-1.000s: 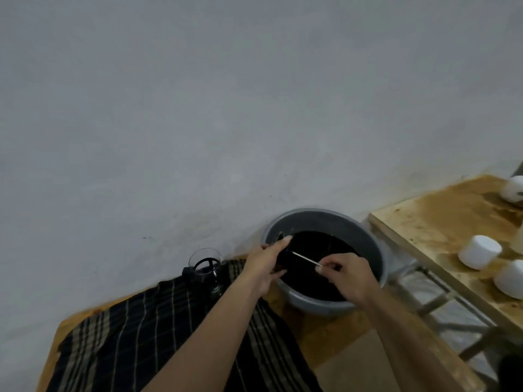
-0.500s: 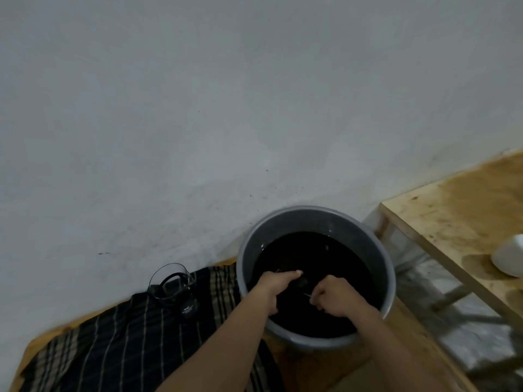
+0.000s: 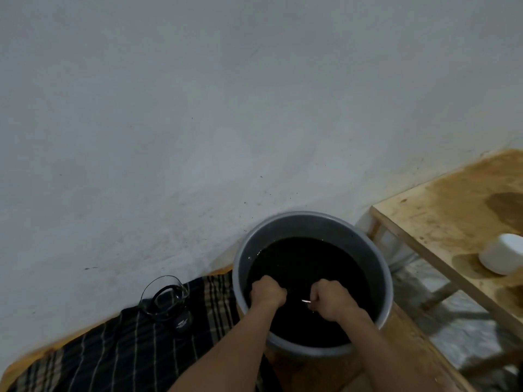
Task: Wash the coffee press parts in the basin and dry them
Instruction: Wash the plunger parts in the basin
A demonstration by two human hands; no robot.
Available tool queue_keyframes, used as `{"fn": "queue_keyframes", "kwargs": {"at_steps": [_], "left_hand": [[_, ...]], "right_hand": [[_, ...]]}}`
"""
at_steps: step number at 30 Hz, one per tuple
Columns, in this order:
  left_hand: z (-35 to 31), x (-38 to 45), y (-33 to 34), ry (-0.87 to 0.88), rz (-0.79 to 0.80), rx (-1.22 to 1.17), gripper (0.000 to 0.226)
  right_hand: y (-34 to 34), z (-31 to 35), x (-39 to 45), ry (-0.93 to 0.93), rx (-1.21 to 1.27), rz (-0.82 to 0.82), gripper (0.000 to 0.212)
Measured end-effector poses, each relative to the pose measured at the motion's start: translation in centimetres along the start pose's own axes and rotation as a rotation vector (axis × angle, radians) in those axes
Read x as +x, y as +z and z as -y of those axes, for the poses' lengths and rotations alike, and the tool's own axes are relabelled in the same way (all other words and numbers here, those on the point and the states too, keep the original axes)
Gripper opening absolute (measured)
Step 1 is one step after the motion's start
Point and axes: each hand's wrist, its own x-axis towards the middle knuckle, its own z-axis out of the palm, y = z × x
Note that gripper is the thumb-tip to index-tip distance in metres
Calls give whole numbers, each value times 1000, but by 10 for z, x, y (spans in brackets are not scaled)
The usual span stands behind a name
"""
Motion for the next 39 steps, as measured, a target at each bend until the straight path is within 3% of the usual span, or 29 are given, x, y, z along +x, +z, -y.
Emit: {"fn": "queue_keyframes", "kwargs": {"at_steps": [2, 5, 7, 10, 14, 16, 18, 21, 24, 27, 30, 33, 34, 37, 39], "left_hand": [[-1, 3, 0, 3, -27, -39, 33], [-2, 4, -2, 14, -76, -43, 30], [-1, 0, -2, 21, -110, 4, 30], [0, -4, -1, 26, -88, 97, 30], [-2, -6, 3, -17, 53, 61, 33], [-3, -4, 4, -8, 106, -20, 35], [-3, 0, 4, 29, 96, -83, 36], [-1, 5, 5, 82, -23, 54, 35], [3, 1, 6, 92, -100, 327, 33], [2, 2, 9, 91, -115, 410, 30], [1, 10, 6, 4, -23, 96, 31], [-2, 15, 5, -134, 163, -509, 25], [-2, 16, 6, -174, 165, -569, 21], [2, 24, 10, -103, 29, -398, 26], [1, 16, 9, -47, -76, -161, 26]], "right_hand": [[0, -8, 2, 2, 99, 100, 20], [4, -13, -1, 75, 418, 315, 16], [6, -13, -3, 82, 429, 355, 18], [6, -10, -3, 34, 197, 179, 22], [7, -4, -4, 84, 15, -88, 14], [8, -5, -2, 90, -4, -58, 16], [7, -8, -2, 56, 64, 103, 18], [4, -10, -5, -66, 281, 327, 20], [4, -8, -4, -132, 173, 181, 25], [5, -9, -1, -219, -14, -25, 27], [6, -10, -1, -265, 43, 43, 33], [4, -5, -1, -145, 404, 244, 30], [3, -3, 0, -100, 487, 295, 28], [4, -3, 0, -52, 540, 355, 27], [6, -6, 1, -86, 349, 252, 20]]}}
